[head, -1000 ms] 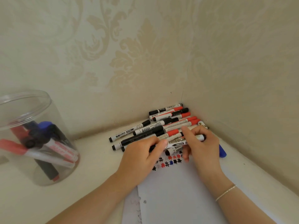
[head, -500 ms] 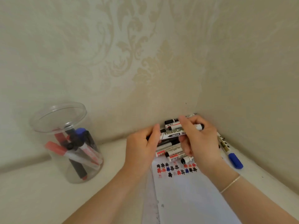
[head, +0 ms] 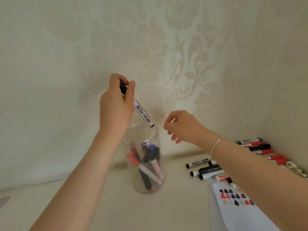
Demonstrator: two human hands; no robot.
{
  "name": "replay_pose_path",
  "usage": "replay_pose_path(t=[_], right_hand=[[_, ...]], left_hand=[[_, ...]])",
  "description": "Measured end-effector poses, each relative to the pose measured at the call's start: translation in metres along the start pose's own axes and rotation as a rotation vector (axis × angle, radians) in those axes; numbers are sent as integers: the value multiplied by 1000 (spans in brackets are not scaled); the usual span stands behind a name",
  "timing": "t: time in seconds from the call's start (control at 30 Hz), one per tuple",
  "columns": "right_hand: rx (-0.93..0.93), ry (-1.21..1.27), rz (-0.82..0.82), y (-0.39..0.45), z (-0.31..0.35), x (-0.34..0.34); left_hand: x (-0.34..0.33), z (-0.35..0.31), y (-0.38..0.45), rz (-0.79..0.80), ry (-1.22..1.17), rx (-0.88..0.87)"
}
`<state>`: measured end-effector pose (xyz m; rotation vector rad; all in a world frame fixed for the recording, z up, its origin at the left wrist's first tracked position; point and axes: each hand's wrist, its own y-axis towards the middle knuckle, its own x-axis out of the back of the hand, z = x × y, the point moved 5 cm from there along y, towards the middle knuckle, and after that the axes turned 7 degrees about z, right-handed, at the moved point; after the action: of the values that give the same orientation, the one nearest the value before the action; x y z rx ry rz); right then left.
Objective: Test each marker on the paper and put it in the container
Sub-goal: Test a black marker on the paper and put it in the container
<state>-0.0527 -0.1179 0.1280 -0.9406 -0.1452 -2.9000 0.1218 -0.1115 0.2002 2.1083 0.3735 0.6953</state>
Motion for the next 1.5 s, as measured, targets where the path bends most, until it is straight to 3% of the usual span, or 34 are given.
replay_pose_path(t=[0.07, 0.13, 0.3, 0.53, 0.67, 0.77, 0.83, 0.93, 1.0, 1.03, 1.07, 1.17, 1.23, 1.37, 1.5], right_hand=[[-77, -653, 71, 5, -21, -6], [-199, -958, 207, 2, -52, -17], [-258, -1038, 307, 1, -103, -37], [-182, -1125, 335, 6, -107, -46], [12, -1104, 238, 4, -102, -46], [273, -838, -15, -3, -90, -30], [389, -619, -173, -14, -80, -9], [407, -353, -376, -36, -69, 24], [344, -104, -468, -47, -68, 42], [315, 26, -515, -52, -69, 51], [282, 134, -554, -56, -71, 58], [172, 335, -656, -70, -85, 72], [100, 423, -715, -81, -99, 78], [-44, 721, -664, -99, -136, 79], [-79, 887, -301, -114, -159, 69]], left_hand=[[-2, 6, 2, 124, 202, -52], [-14, 12, 0, 314, 339, -71], [-52, 29, -21, 833, 353, 71], [-65, 44, -28, 1287, 467, 203], [-79, 49, -40, 1513, 459, 413], [-86, 55, -37, 1515, 479, 451], [-79, 50, -25, 1423, 589, 373], [-58, 18, -4, 1030, 665, 191], [-48, -26, -6, 658, 561, 47], [-52, -48, -16, 571, 444, -23], [-62, -65, -28, 603, 299, -49], [-126, -81, -81, 1082, 1, 27], [-162, -78, -112, 1261, -122, 87], [-194, -78, -143, 1142, -349, 101], [-206, -89, -166, 1187, -398, 56]])
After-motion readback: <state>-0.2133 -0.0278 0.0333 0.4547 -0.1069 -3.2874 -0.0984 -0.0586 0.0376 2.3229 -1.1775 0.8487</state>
